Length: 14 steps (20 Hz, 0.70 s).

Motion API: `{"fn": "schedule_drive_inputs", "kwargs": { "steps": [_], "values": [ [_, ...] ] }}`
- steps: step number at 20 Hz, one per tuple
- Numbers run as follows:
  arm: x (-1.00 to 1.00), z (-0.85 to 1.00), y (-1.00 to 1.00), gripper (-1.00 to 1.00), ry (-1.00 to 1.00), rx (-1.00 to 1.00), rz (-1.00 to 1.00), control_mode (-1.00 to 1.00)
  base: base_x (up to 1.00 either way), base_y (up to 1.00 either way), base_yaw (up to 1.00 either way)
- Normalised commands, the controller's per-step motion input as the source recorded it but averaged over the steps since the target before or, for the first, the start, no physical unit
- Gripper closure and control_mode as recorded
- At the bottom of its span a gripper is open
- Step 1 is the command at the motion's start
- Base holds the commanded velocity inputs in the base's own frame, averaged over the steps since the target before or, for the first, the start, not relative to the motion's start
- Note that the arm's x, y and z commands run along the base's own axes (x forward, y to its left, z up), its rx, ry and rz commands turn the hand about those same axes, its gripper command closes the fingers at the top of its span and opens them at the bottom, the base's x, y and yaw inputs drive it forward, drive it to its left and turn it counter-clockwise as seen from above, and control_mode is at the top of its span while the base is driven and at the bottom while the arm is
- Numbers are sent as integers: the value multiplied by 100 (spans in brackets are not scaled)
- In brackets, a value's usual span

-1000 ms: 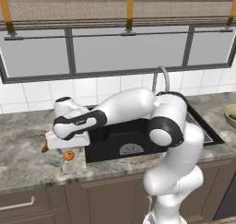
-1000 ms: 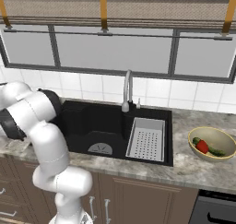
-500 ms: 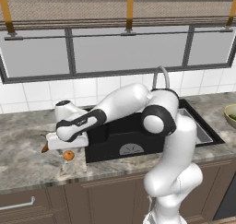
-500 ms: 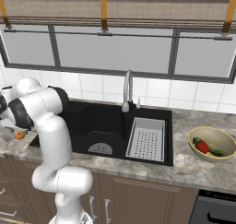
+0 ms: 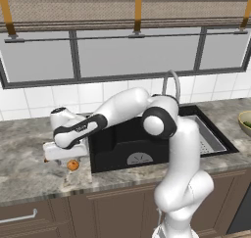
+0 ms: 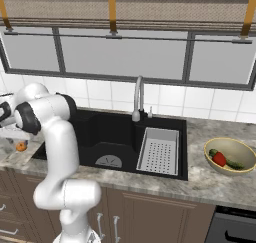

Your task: There is a mixed pile of frozen fruits and vegetables on the counter. Locate all the frozen vegetables and place the items in a bowl on the counter. Take all the frozen fruits and defrost them in a running sink.

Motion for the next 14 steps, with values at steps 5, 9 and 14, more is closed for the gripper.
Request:
{"fn": "schedule_drive_inputs", "kwargs": {
  "steps": [5,9,14],
  "values": [
    [0,-28,-8,-100,4,-1,0,-100,0,0,0],
    [0,-23,-30,-100,6,0,0,-100,0,0,0],
    [-8,-19,-28,-100,5,0,0,-100,0,0,0]
  ]
}}
